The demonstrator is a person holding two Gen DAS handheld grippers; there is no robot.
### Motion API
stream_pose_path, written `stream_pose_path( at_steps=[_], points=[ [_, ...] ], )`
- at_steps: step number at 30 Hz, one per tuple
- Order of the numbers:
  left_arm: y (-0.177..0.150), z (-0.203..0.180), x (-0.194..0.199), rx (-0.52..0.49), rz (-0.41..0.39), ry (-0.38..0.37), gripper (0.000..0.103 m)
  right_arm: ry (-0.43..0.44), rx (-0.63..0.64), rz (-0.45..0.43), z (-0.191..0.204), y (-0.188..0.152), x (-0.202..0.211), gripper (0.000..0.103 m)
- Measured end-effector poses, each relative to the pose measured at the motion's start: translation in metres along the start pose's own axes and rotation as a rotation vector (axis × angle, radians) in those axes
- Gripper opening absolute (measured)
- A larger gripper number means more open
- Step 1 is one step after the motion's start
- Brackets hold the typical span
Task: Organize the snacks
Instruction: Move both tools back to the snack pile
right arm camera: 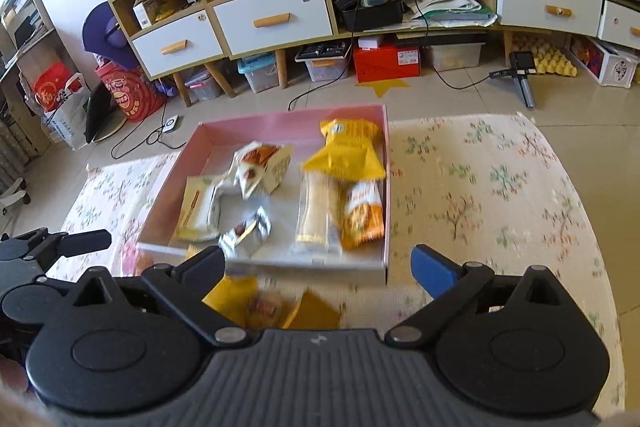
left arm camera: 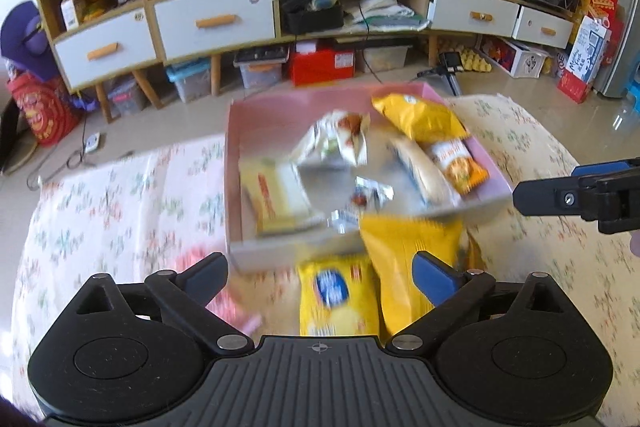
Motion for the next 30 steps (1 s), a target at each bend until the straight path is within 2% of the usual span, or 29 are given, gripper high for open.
stream_pose_path(
  at_steps=[10, 17, 19, 23, 30],
  points=[
    [-0.041, -0.009, 0.031, 0.0, 0.005, -0.014, 0.101, -0.014, 0.034, 0.005, 0.005, -0.037, 0.021, 0.103],
    [-0.069, -0.005, 0.037, 0.027, -0.014, -0.01, 0.102, -0.021, 0.052, -0.008, 0.006, -0.061, 0.022, 0.103],
    [-0.078, -0.003, 0.036, 0.043, -0.015, 0.003, 0.102, -0.046, 0.094, -0.016, 0.008, -0.071, 0.02, 0.103],
    [-0.089, -0.001, 0.035, 0.013, -0.019, -0.001, 0.102, -0.101, 0.206, -0.01, 0.013, -0.083, 0.015, 0.103],
    [-0.107, 0.001, 0.027, -0.059, -0.066, -0.037, 0.102, -0.044, 0.306, -0.012, 0.016, -0.101, 0.012, 0.103]
  ],
)
Point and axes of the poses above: each gripper's, at about its wrist camera, not at the fingertips, and x roughly against the way its jaws point, z to its left, y to its top, the point moved 1 cm from there along -x, roughly the way its jaws point, and after that the axes turned 4 degrees about -y, right-handed, at the moved point
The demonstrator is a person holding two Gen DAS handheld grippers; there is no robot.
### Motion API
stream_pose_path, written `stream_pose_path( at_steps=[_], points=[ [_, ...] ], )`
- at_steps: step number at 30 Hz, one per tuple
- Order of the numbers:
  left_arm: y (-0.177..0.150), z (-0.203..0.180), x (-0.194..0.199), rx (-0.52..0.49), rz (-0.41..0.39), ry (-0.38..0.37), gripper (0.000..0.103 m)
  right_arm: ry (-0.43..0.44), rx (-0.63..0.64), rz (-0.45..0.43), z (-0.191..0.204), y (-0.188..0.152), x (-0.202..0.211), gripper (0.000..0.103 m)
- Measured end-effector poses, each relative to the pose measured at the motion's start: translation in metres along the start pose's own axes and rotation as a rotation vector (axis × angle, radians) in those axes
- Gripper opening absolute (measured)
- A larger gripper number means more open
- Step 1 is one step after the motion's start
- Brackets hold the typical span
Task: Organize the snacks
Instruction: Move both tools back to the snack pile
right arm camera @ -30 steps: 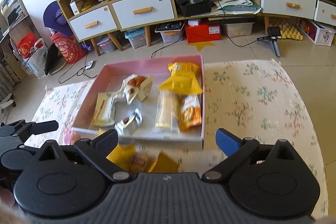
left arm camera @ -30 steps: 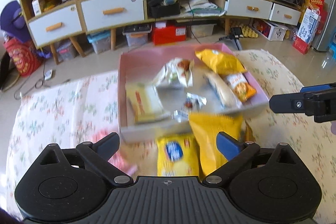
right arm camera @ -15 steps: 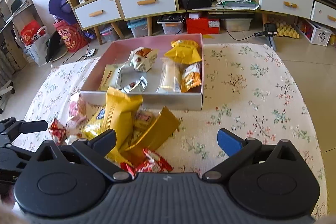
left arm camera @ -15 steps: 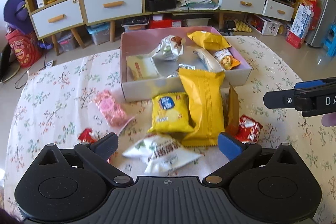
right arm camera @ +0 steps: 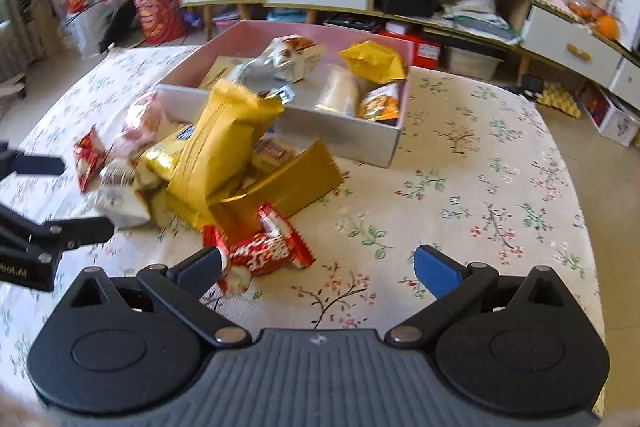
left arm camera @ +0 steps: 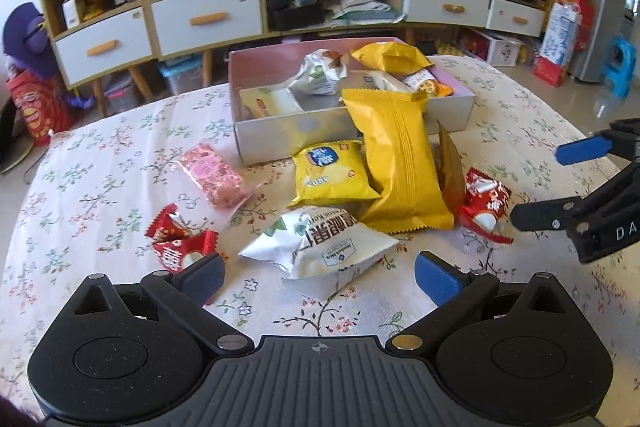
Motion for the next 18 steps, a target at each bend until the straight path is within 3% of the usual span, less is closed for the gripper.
stream_pose_path(
  at_steps=[10, 18],
  points=[
    [-0.013, 0.001, -0.03, -0.011, -0.009, -0.005, 0.102, 0.101, 0.121, -0.032, 0.022, -0.011, -0.009, 0.103],
    [-0.008, 0.003, -0.046, 0.012, -0.024, 0.02, 0.102, 0.069, 0.111, 0.003, 0.023, -0.008, -0.026, 0.103]
  ],
)
Point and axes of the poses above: each gripper's, at about its wrist camera, not at the fingertips, and x roughly against the way its jaws point, z to its left, y to its top, the point moved 1 cm from there along -x, roughly the way its jaws point, and after that the axes turned 4 degrees about -y, right-handed, at the moved point
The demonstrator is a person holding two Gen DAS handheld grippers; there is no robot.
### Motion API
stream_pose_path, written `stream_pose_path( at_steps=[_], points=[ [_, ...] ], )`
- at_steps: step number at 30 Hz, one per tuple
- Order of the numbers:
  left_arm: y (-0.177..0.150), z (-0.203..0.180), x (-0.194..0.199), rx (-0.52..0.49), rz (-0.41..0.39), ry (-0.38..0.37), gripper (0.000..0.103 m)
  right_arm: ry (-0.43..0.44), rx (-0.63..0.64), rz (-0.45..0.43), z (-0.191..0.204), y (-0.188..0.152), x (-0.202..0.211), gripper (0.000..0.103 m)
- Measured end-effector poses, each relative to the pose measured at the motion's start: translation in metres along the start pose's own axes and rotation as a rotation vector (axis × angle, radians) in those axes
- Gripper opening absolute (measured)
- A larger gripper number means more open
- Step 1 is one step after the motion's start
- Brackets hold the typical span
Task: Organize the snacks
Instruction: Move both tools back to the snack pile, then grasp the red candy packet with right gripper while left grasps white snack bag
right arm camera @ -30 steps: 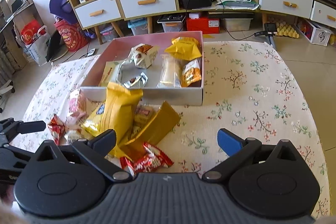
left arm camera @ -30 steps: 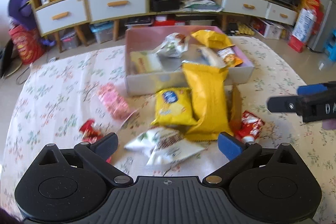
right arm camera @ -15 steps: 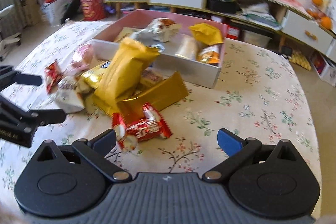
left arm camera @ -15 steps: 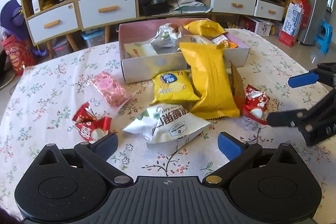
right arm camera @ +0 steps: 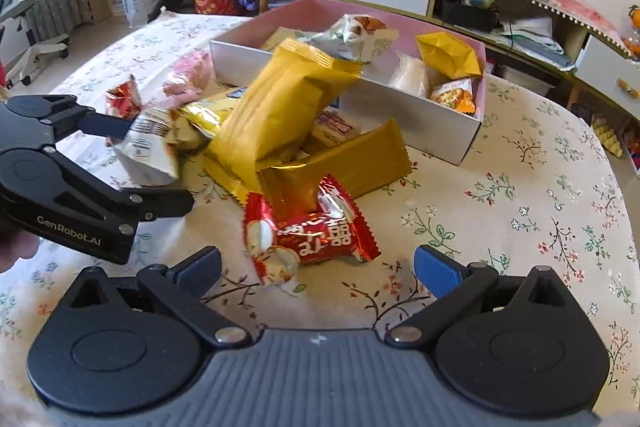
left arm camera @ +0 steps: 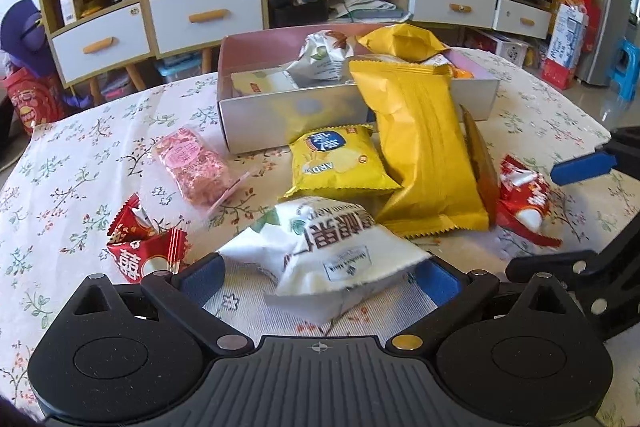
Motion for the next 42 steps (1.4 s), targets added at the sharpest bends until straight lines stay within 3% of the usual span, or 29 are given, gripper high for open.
stream_pose_path(
  at_steps=[10, 21, 27, 32, 37, 41, 42],
  points=[
    [0.004, 0.004, -0.004, 0.035, -0.002, -0.012, 0.101, -0.009, 0.003, -0.007, 0.001, 0.003, -0.006, 0.102],
    [0.008, 0.001, -0.002, 0.029, 0.013, -0.032, 0.091, -0.013, -0.001, -0.017, -0.003, 0.008, -0.004, 0.085],
    [0.01, -0.001, -0.001, 0.017, 0.022, -0.031, 0.072, -0.014, 0.004, -0.017, -0.005, 0.011, -0.004, 0.071],
    [0.012, 0.0, -0.001, 0.022, 0.028, -0.025, 0.065, -0.007, 0.01, -0.016, -0.004, 0.013, -0.004, 0.064],
    [0.015, 0.001, 0.001, 0.034, 0.037, -0.025, 0.043, -0.008, 0.011, -0.028, -0.005, 0.014, -0.001, 0.057],
    [0.016, 0.005, 0.003, 0.057, 0.044, -0.027, 0.035, -0.007, 0.006, -0.042, -0.008, 0.017, 0.0, 0.051],
    [0.016, 0.006, 0.003, 0.059, 0.045, -0.026, 0.027, -0.006, 0.005, -0.042, -0.008, 0.017, 0.001, 0.05]
  ],
)
Point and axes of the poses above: each gripper's, at about its wrist camera, not at the fingertips, and x roughly against the way its jaws point, z to its left, y to its top, the point moved 1 cm from there along -x, roughly the way its jaws point, and after that the axes turned 4 degrees about -y, right-handed, at the moved point
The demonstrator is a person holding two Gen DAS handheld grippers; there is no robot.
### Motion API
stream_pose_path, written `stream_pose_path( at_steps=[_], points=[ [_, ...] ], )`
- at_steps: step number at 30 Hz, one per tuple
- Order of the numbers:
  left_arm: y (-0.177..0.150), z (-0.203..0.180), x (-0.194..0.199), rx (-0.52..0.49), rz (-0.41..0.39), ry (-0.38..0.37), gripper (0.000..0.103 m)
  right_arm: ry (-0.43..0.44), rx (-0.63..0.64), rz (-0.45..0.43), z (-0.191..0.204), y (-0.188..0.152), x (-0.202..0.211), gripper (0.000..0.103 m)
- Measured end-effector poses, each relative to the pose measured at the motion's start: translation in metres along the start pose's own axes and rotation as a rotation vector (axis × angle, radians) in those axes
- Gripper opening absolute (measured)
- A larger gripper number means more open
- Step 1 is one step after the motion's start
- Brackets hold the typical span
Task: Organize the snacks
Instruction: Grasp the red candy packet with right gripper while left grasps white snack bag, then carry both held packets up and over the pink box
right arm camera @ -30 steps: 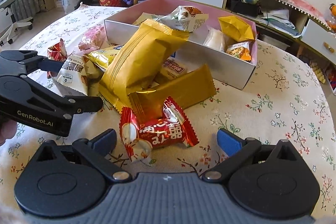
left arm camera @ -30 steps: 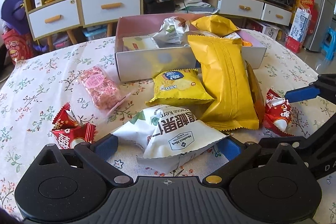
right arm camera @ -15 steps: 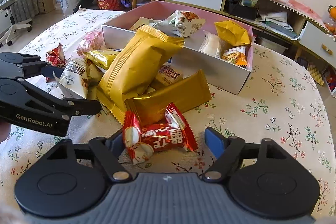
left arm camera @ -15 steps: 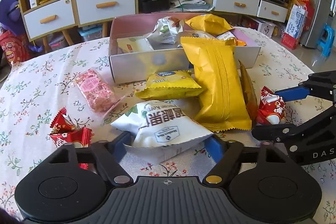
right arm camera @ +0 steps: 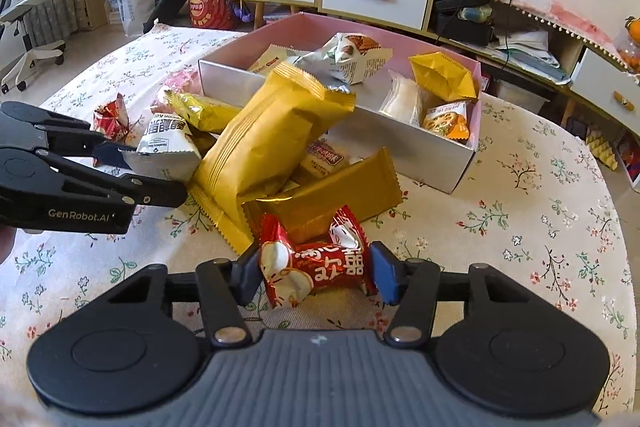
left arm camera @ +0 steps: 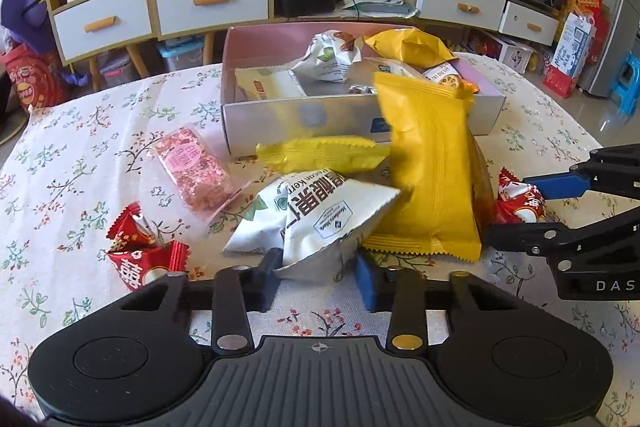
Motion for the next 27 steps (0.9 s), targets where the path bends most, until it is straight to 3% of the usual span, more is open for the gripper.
stream_pose_path(
  at_steps=[4, 9, 11, 13, 16, 19, 27],
  points=[
    [0.001, 0.002, 0.002, 0.012, 0.009, -0.012, 0.019, 0.0, 0.0, -0.005, -0.001, 0.001, 0.001, 0.047],
    [0.002, 0.0, 0.007, -0.008, 0.035, -0.038, 0.022, -0.001, 0.004, -0.009, 0.0, 0.003, 0.003, 0.044],
    [0.002, -0.003, 0.012, -0.047, 0.031, -0.035, 0.027, 0.004, 0.005, -0.01, 0.0, 0.003, 0.004, 0.044],
    [0.002, -0.007, 0.016, -0.083, 0.027, -0.023, 0.052, 0.01, 0.008, -0.008, 0.001, 0.004, 0.005, 0.044],
    [0.005, -0.013, 0.023, -0.137, -0.001, 0.004, 0.075, 0.013, 0.018, -0.011, 0.003, 0.006, 0.007, 0.043],
    [0.008, -0.015, 0.024, -0.171, -0.023, 0.023, 0.083, 0.025, 0.016, -0.016, 0.003, 0.008, 0.01, 0.043],
    [0.019, -0.006, 0.003, -0.142, -0.05, 0.029, 0.081, 0.032, 0.024, -0.015, 0.005, 0.008, 0.01, 0.043]
  ],
)
Point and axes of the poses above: each gripper's, at about its wrist camera, not at the fingertips, and x roughly against the way its jaws point, z to its left, y to its top, the point moved 1 cm from there along -x, roughly the way its jaws point, and after that the axes turned 4 degrees about -y, right-handed, at the moved point
